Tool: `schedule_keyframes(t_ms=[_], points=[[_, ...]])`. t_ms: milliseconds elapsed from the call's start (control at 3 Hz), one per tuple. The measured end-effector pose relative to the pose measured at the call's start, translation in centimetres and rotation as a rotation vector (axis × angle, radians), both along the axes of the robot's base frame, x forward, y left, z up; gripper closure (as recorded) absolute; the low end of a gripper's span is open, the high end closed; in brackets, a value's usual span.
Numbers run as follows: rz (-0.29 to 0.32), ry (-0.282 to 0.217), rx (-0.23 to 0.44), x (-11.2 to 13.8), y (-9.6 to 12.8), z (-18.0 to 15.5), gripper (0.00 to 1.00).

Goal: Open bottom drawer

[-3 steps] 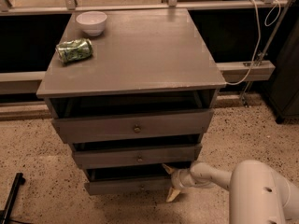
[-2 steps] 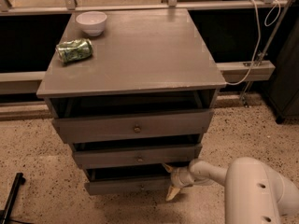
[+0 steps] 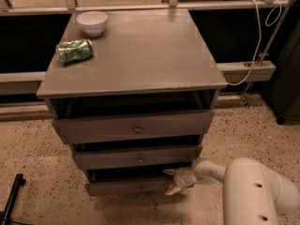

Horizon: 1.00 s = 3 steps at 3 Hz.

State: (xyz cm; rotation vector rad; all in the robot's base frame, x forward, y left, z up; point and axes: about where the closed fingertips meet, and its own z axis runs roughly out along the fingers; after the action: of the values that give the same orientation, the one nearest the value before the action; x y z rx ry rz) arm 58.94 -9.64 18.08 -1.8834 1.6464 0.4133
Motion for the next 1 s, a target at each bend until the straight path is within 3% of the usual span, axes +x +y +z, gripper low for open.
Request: schedule_keyframes(t_ms=[333, 667, 1000], points=[[0.054, 0.092, 0.004, -3.0, 0.0, 0.6, 0.37], [0.095, 0.15, 0.005, -5.3, 0.2, 1.3, 0.37], [0.162, 0.186, 0.057, -8.7, 0.4, 3.9, 0.39]])
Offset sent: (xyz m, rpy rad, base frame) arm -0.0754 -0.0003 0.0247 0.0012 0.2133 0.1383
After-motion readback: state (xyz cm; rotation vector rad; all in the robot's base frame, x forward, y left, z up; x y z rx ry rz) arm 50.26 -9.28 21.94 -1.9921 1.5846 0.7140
